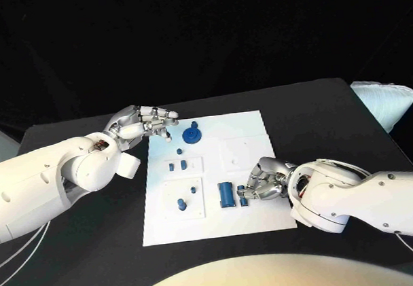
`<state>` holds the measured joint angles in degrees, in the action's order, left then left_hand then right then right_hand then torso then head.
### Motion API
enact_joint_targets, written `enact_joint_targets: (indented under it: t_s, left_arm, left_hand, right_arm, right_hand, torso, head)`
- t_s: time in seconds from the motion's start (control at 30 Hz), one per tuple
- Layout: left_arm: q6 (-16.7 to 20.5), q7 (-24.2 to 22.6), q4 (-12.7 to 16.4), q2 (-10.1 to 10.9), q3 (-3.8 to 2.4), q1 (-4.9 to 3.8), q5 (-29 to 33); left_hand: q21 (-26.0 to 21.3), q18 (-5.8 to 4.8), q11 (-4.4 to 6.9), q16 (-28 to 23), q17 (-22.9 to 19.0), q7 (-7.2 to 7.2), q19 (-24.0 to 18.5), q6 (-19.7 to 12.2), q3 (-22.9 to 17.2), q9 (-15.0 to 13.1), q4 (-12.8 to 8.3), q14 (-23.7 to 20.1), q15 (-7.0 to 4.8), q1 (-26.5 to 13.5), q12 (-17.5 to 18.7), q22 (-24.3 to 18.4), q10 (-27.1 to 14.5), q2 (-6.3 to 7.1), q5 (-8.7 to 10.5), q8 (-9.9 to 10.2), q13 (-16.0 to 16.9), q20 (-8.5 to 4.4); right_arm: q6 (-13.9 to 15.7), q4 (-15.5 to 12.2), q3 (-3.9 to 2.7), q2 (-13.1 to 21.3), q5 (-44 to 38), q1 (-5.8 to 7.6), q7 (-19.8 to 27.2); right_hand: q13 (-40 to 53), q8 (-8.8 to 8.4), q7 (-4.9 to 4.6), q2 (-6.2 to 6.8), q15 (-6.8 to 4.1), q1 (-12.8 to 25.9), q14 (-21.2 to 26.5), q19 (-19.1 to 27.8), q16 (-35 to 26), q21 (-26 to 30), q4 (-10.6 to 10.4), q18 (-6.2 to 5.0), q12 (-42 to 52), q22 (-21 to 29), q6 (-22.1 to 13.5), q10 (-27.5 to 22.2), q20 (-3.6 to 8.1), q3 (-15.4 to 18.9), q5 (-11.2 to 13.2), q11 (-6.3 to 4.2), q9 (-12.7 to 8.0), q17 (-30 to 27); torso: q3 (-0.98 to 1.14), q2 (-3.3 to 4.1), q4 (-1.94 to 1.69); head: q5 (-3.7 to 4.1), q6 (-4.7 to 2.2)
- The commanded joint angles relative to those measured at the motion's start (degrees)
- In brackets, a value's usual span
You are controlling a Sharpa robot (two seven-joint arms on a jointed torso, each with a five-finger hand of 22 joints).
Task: Assemble the parts on the task board
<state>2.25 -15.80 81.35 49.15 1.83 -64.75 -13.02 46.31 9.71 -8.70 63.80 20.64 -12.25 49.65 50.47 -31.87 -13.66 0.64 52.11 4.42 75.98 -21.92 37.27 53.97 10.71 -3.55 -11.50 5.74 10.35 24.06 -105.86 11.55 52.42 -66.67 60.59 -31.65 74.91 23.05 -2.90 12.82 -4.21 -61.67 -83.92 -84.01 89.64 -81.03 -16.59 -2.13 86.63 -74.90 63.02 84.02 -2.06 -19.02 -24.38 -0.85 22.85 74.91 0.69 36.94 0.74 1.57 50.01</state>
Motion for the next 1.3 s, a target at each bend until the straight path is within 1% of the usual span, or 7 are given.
enact_joint_targets:
  t_s: [0.03,0.23,0.4,0.5,0.57,0.93,1.3]
  left_arm:
    - [-0.45,-0.31,0.08,-0.11,-0.04,-0.01,0.25]
    - [-0.41,-0.33,0.08,-0.04,-0.04,0.00,0.25]
    - [-0.34,-0.38,0.10,0.06,-0.04,0.00,0.25]
    - [-0.30,-0.43,0.11,0.07,-0.04,0.00,0.25]
    - [-0.29,-0.48,0.10,0.05,-0.04,0.00,0.25]
    - [-0.36,-0.48,0.00,0.04,-0.04,0.04,0.25]
    - [-0.47,-0.41,0.00,0.10,-0.04,0.08,0.25]
  left_hand:
    - [-0.23,0.81,-0.07,0.28,-0.05,-0.17,0.47,-0.38,0.01,0.08,0.36,-0.18,0.41,-0.26,-0.25,-0.09,-0.52,-0.41,-0.20,-0.36,-0.10,-0.08]
    - [-0.23,0.81,-0.07,0.28,-0.05,-0.17,0.47,-0.38,0.01,0.08,0.36,-0.18,0.41,-0.26,-0.25,-0.09,-0.52,-0.41,-0.20,-0.36,-0.10,-0.08]
    - [-0.23,0.81,-0.07,0.28,-0.05,-0.17,0.47,-0.38,0.01,0.08,0.36,-0.18,0.41,-0.26,-0.25,-0.09,-0.52,-0.41,-0.20,-0.36,-0.10,-0.08]
    - [-0.23,0.81,-0.07,0.28,-0.05,-0.17,0.47,-0.38,0.01,0.08,0.36,-0.18,0.41,-0.26,-0.25,-0.09,-0.52,-0.41,-0.20,-0.36,-0.10,-0.08]
    - [-0.23,0.81,-0.07,0.28,-0.05,-0.17,0.47,-0.38,0.01,0.08,0.36,-0.18,0.41,-0.26,-0.25,-0.09,-0.52,-0.41,-0.20,-0.36,-0.10,-0.08]
    - [-0.23,0.81,-0.07,0.28,-0.05,-0.17,0.47,-0.38,0.01,0.08,0.36,-0.18,0.41,-0.26,-0.25,-0.09,-0.52,-0.41,-0.20,-0.36,-0.10,-0.08]
    - [-0.42,0.82,-0.06,0.33,-0.06,-0.15,0.61,-0.41,-0.03,0.12,0.57,-0.20,0.40,-0.23,-0.46,-0.26,-0.64,-0.48,-0.21,-0.42,-0.14,-0.09]
  right_arm:
    - [2.46,-0.26,0.01,0.49,-2.55,-0.07,2.14]
    - [8.49,-0.36,0.01,1.91,-4.32,-0.10,6.87]
    - [12.07,0.21,0.04,3.57,-4.96,-0.28,16.12]
    - [13.53,0.59,0.08,4.32,-5.49,-0.58,21.06]
    - [14.06,0.86,0.13,4.62,-6.26,-0.91,23.30]
    - [11.65,2.01,0.36,3.65,-7.76,-3.18,25.09]
    - [11.03,2.84,0.40,2.19,-9.43,-4.05,23.40]
  right_hand:
    - [13.11,0.01,-0.07,0.90,-0.36,0.28,-6.08,-3.11,0.36,0.66,-0.02,0.27,-0.97,-12.62,0.02,4.65,0.42,0.83,0.37,-0.37,-0.16,15.09]
    - [12.11,-2.61,-1.65,0.95,0.63,-1.76,-6.08,-2.47,0.36,2.62,0.16,-0.06,-3.28,-12.11,-4.03,3.84,-0.29,3.69,0.20,0.93,-1.38,15.09]
    - [11.91,-4.75,-2.79,0.36,1.49,-8.40,-6.08,-2.32,0.36,3.01,1.17,-0.14,-3.73,-12.03,-5.86,3.62,-1.16,4.24,0.23,1.90,-2.35,15.09]
    - [11.84,-5.51,-2.99,-0.36,1.64,-13.03,-6.08,-2.29,0.36,3.02,2.62,-0.16,-3.89,-12.03,-5.71,3.52,-1.34,2.91,3.55,2.06,-2.76,15.09]
    - [11.76,-6.29,-3.05,-0.98,1.66,-17.43,-6.08,-2.26,0.36,3.05,4.43,-0.17,-4.05,-12.03,-5.34,3.41,-1.45,0.30,8.07,2.08,-3.24,15.09]
    - [11.74,-7.17,-3.21,-2.68,1.65,-22.10,-6.08,-2.22,0.36,2.90,11.00,-0.16,-3.96,-12.07,-1.97,3.41,-1.37,-11.37,13.70,2.13,-3.71,15.09]
    - [11.76,-7.14,-3.25,-3.40,1.68,-20.49,-6.08,-2.32,0.36,2.51,12.51,-0.10,-3.84,-12.15,-1.78,3.50,-1.42,-14.00,14.12,2.16,-3.39,15.09]
  torso:
    - [-0.02,0.01,-0.04]
    - [-0.01,0.01,-0.06]
    - [-0.01,-0.02,0.08]
    - [-0.01,-0.03,0.13]
    - [0.01,-0.04,0.10]
    - [0.01,0.02,-0.04]
    - [-0.01,0.03,-0.11]
  head:
    - [0.02,-0.01]
    - [0.05,-0.01]
    - [-0.08,-0.01]
    - [0.03,-0.01]
    - [0.09,-0.01]
    - [0.05,-0.01]
    - [-0.19,-0.01]
